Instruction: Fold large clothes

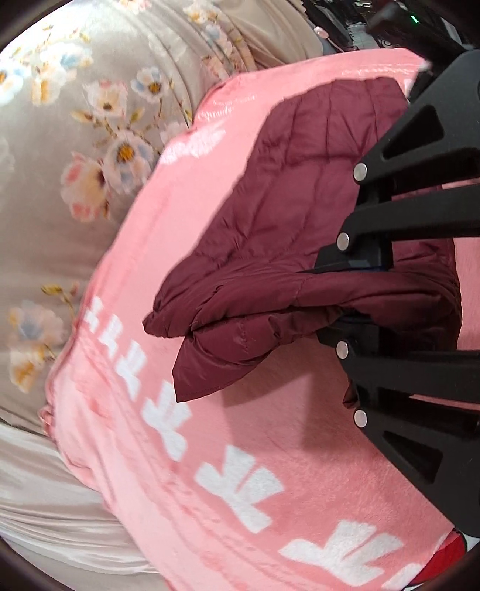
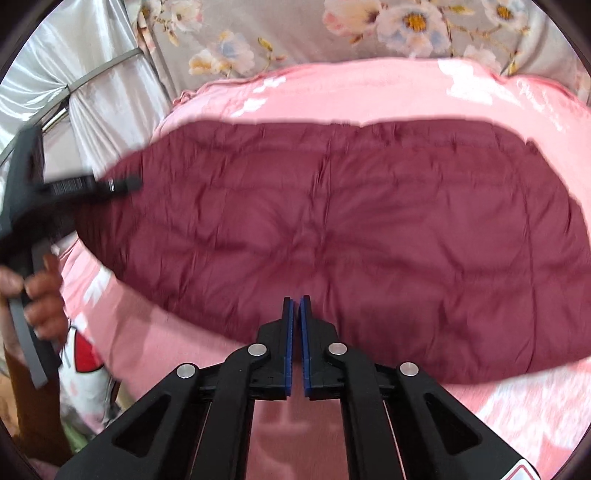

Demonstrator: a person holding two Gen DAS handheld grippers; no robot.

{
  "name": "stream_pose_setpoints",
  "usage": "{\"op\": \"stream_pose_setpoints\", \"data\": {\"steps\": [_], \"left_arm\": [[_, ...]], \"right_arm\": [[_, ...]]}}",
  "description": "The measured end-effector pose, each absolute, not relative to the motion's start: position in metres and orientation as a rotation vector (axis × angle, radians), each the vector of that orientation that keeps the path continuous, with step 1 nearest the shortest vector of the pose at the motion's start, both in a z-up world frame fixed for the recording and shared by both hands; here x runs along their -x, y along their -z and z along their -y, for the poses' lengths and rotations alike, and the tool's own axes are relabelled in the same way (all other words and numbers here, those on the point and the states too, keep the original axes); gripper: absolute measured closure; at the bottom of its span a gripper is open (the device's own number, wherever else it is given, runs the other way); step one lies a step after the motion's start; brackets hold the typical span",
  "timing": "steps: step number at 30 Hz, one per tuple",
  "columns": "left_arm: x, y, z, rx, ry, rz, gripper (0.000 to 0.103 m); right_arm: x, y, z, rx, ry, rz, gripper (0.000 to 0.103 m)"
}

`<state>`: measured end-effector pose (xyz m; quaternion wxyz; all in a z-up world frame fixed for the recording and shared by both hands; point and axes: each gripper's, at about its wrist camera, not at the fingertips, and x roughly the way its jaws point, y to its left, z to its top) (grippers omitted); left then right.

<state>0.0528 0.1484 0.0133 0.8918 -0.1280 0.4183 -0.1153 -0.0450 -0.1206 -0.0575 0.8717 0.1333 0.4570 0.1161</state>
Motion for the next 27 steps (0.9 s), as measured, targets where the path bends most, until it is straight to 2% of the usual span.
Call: {"op": "stream_pose_setpoints", "data": {"steps": [14,20,27], "left_arm": [[-0.017,-0.098,-0.036,0.090,0.528,-0.686,0.090],[-0.013,-0.099,0.042,0.002,0.668,-0.684,0.091],[-0.016,-0.068,0.130,-0.101,0.762,-0.761,0.092]], "right_arm": [[0.039,0.094,0.130,-0.368,-0.263,-0.986,0.103],[0.046,0.104,0.135,-0.457,-0.303,-0.937,0.103],[0.086,0.091,0.173,-0.559,-0.272,-0.895,0.103]]}}
